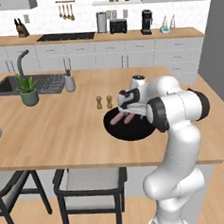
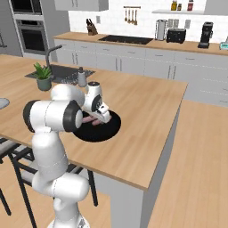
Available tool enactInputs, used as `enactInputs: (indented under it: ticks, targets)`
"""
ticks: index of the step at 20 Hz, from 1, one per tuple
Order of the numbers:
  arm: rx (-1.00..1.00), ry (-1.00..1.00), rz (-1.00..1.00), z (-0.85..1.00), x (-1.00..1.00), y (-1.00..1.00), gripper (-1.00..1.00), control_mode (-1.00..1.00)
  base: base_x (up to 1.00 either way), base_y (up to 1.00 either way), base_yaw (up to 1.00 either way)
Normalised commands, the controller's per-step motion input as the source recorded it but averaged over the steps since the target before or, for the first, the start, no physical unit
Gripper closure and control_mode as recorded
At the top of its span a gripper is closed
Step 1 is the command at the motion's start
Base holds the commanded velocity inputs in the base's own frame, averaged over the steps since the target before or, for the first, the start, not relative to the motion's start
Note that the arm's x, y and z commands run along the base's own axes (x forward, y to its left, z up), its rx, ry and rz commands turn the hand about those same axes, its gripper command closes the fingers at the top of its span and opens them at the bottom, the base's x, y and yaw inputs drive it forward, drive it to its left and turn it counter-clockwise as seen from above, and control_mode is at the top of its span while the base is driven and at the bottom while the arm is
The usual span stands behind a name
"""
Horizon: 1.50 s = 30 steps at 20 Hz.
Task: Place one bun and one sausage from the bowl on each plate.
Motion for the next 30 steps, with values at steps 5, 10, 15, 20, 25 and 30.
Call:
enactInputs:
  ticks: [5,10,15,20,25,30]
  targets:
    - [0.0,0.0,0.0,-0.28,0.53,0.0,-1.0,-1.0,0.0,0.0,0.0]
    - [0.0,0.0,0.0,-0.26,0.43,0.0,-1.0,-1.0,0.0,0.0,0.0]
    - [0.0,0.0,0.0,-0.39,0.32,0.0,-1.0,-1.0,0.0,0.0,0.0]
    - [0.0,0.0,0.0,-0.31,0.26,0.0,-1.0,-1.0,0.0,0.0,0.0]
    - [0.0,0.0,0.0,-0.22,0.01,0.0,-1.0,-1.0,0.0,0.0,0.0]
    - [0.0,-0.01,0.0,-0.06,0.0,0.0,1.0,-1.0,0.0,0.0,0.0]
